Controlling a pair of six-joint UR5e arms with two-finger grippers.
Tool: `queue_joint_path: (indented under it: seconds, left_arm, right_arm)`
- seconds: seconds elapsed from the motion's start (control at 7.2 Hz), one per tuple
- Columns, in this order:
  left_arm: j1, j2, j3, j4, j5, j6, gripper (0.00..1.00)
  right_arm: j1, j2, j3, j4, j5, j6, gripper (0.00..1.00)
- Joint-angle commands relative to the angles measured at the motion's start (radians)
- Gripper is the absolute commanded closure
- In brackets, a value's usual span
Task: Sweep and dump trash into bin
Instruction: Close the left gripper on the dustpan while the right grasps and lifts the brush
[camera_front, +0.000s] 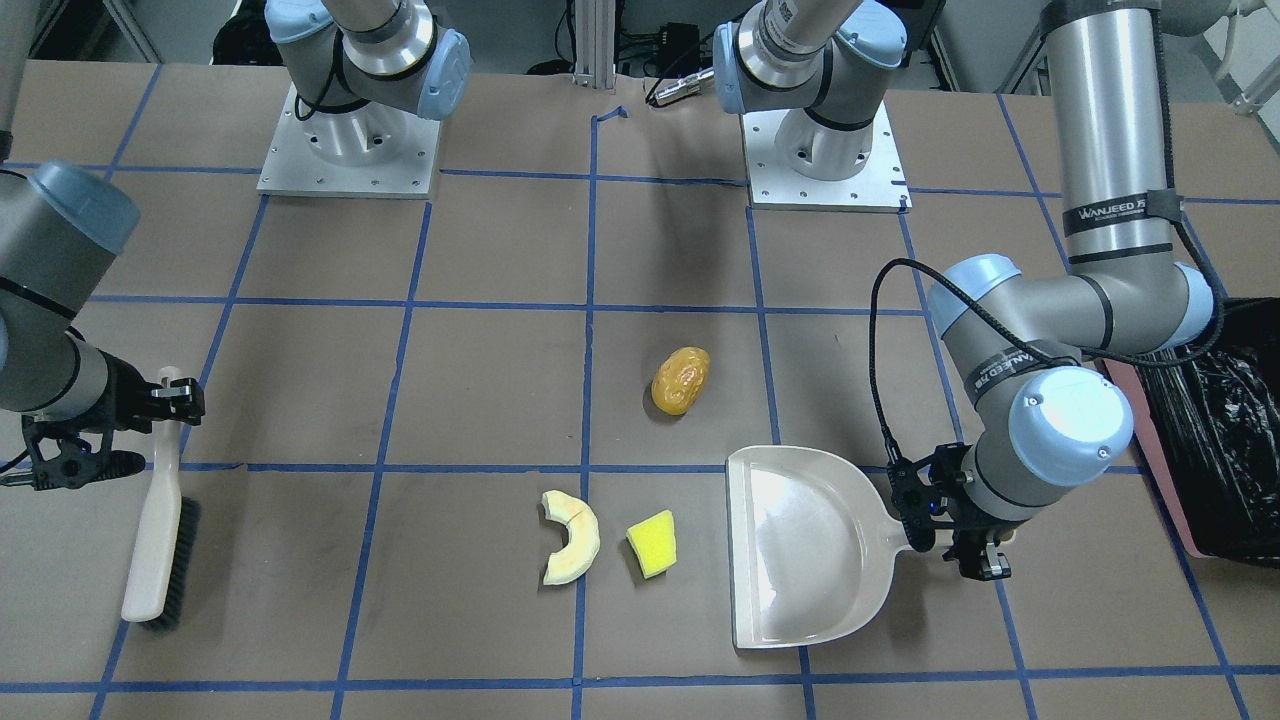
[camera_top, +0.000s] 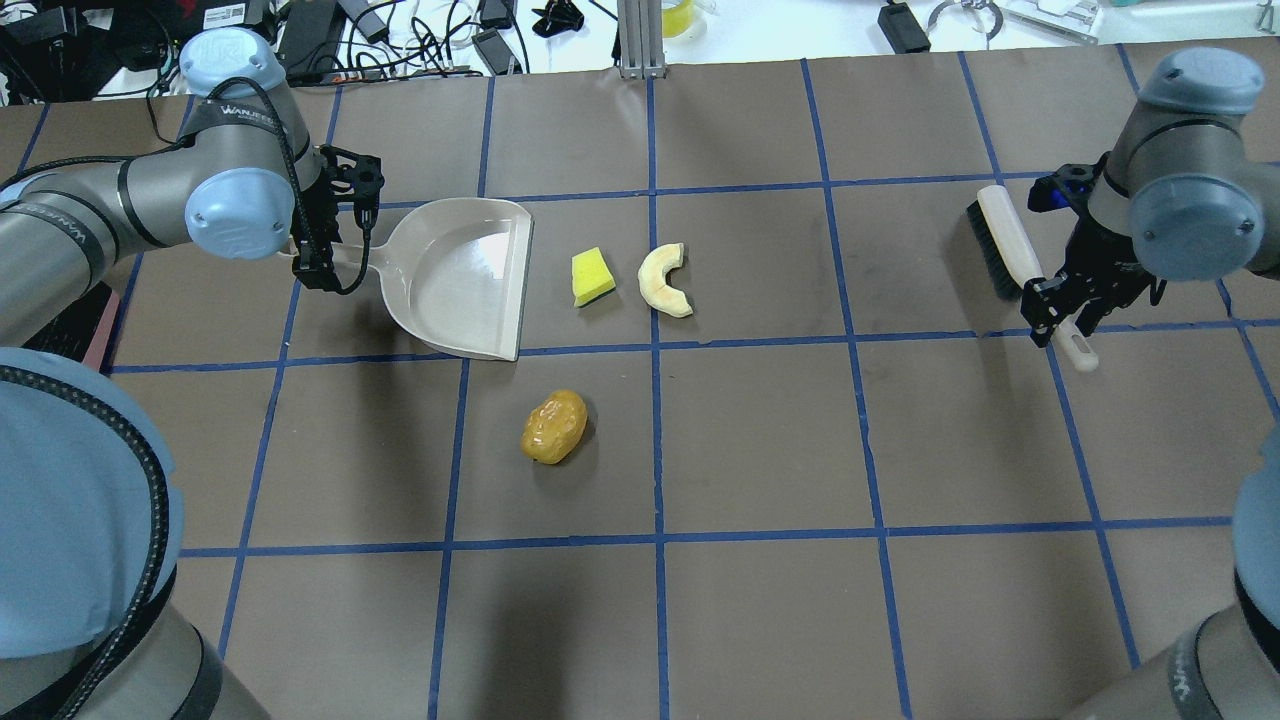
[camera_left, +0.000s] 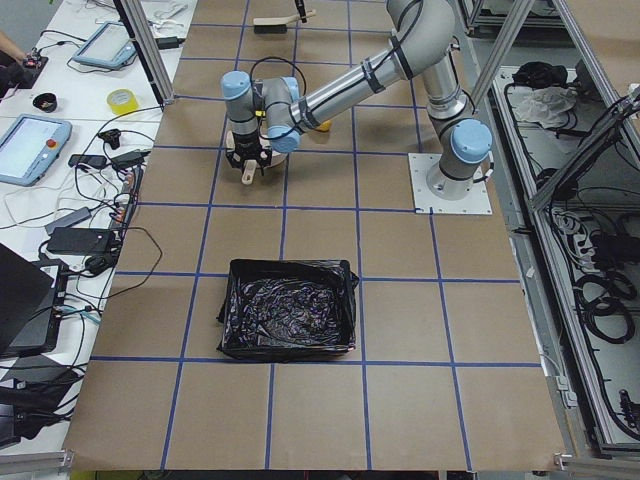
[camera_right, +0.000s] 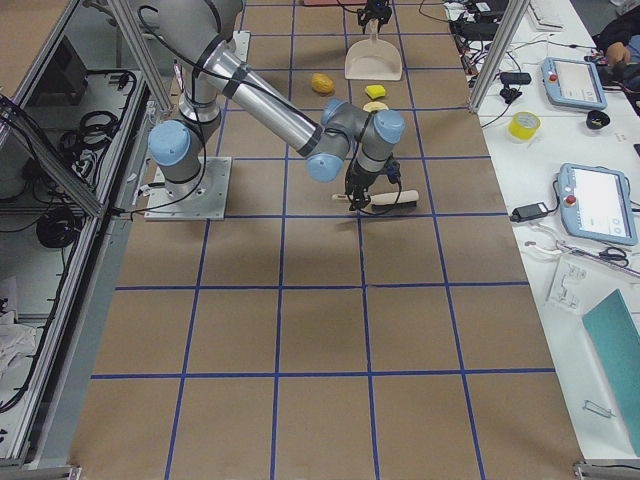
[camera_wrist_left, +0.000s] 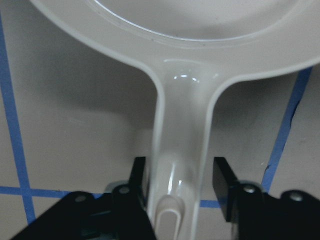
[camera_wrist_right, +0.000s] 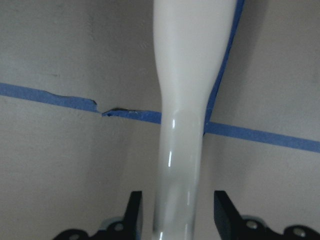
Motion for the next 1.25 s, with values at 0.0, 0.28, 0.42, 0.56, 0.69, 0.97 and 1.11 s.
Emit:
queue_joint_path:
  seconds: [0.0,0.28,0.42,0.56,0.69,0.97,1.11]
  left_arm:
    - [0.0,0.003,-0.001,0.012,0.0,0.032,0.89]
    - [-0.002,0.008,-0.001,0.014,-0.002,0.048,1.0]
    - [-0.002,0.011,-0.002,0.014,-0.002,0.052,1.0]
    - [-0.006,0.013,-0.002,0.014,-0.002,0.062,1.0]
    - [-0.006,0.011,-0.011,0.014,-0.004,0.068,1.0]
    - [-0.006,0.008,-0.014,0.014,-0.004,0.068,1.0]
    - [-0.006,0.008,-0.014,0.014,-0.002,0.068,1.0]
  right_arm:
    - [-0.008,-0.003,-0.001,0.027,-0.001,0.001,1.0]
    - [-0.006,-0.007,-0.01,0.033,-0.001,0.005,1.0]
    - [-0.006,-0.012,-0.017,0.036,-0.001,0.007,1.0]
    - [0.001,-0.014,-0.026,0.038,0.008,0.009,1.0]
    - [0.012,-0.015,-0.033,0.041,0.017,0.036,1.0]
    - [0.082,-0.015,-0.035,0.041,0.06,0.077,1.0]
    - [0.151,-0.017,-0.035,0.052,0.059,0.191,1.0]
